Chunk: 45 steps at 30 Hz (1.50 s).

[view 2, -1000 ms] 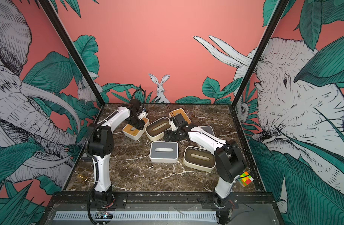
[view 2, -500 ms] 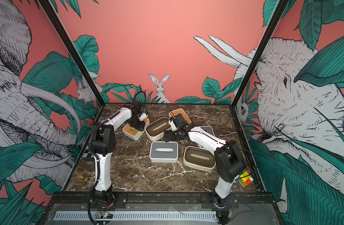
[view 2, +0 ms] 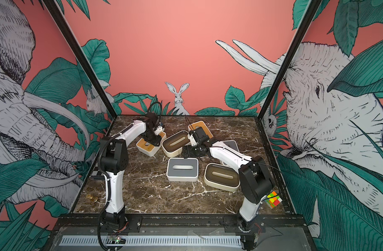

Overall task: Stack the tissue boxes
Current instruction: Pick up the tissue box from the center of the board, then place the tissue box at the tissue box.

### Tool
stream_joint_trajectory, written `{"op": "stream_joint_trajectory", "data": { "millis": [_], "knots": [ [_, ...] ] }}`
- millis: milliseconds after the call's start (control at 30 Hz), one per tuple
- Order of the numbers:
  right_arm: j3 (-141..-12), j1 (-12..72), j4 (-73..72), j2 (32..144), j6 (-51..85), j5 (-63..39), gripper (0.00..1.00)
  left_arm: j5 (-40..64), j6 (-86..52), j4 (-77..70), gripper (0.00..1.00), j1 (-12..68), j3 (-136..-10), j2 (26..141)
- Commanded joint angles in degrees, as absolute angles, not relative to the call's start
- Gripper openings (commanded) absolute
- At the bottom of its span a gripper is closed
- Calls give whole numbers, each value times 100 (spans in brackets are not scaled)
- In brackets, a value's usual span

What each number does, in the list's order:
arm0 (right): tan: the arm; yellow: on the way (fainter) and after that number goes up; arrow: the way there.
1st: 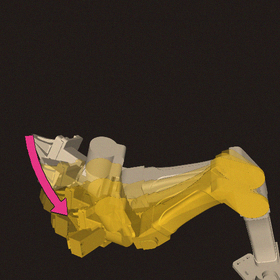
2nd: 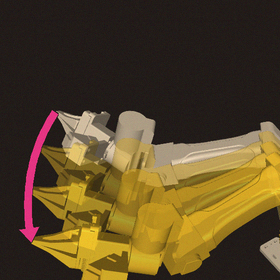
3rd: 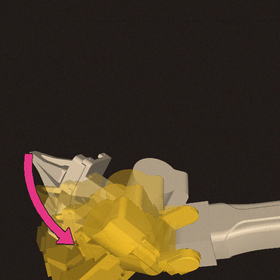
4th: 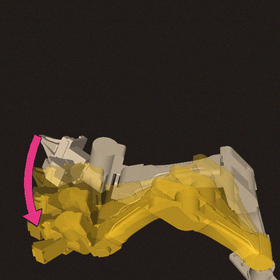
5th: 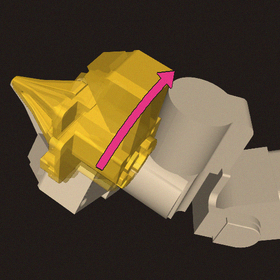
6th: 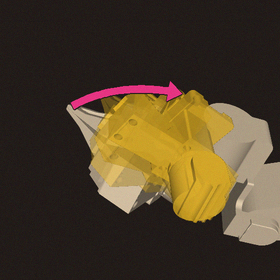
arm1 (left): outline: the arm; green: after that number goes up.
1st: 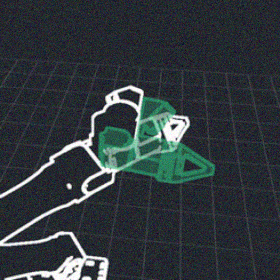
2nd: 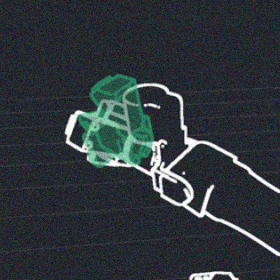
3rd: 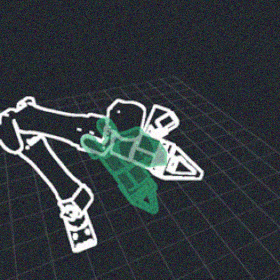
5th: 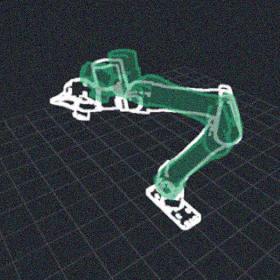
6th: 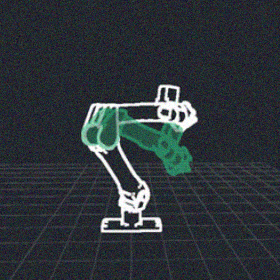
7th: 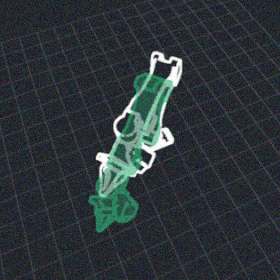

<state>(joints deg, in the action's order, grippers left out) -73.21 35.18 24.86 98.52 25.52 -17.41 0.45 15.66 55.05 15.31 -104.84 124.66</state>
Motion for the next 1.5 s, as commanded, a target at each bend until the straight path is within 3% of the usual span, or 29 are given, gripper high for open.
{"op": "stream_joint_trajectory", "data": {
  "millis": [0, 533, 867, 1033, 1467],
  "knots": [
    [-7233, 3509, 2382, 9711, 2610, -1776, 89, 18, 1774, 5814, 24, 1371, -10336, 11967],
    [-6884, 3311, 2070, 9389, 2764, -2229, 90, 213, 1784, 5880, 15, 1381, -9858, 10700],
    [-6289, 2971, 2363, 8540, 2558, -2282, 91, 255, 2594, 6182, 15, 2574, -9417, 9628],
    [-5728, 2713, 2399, 8008, 2623, -2405, 91, 824, 3248, 6459, 16, 3277, -9159, 9198],
    [-4935, 2174, 3430, 6839, 2913, -2138, 93, 1183, 4430, 6408, 17, 4659, -8719, 8824]
  ]
}}
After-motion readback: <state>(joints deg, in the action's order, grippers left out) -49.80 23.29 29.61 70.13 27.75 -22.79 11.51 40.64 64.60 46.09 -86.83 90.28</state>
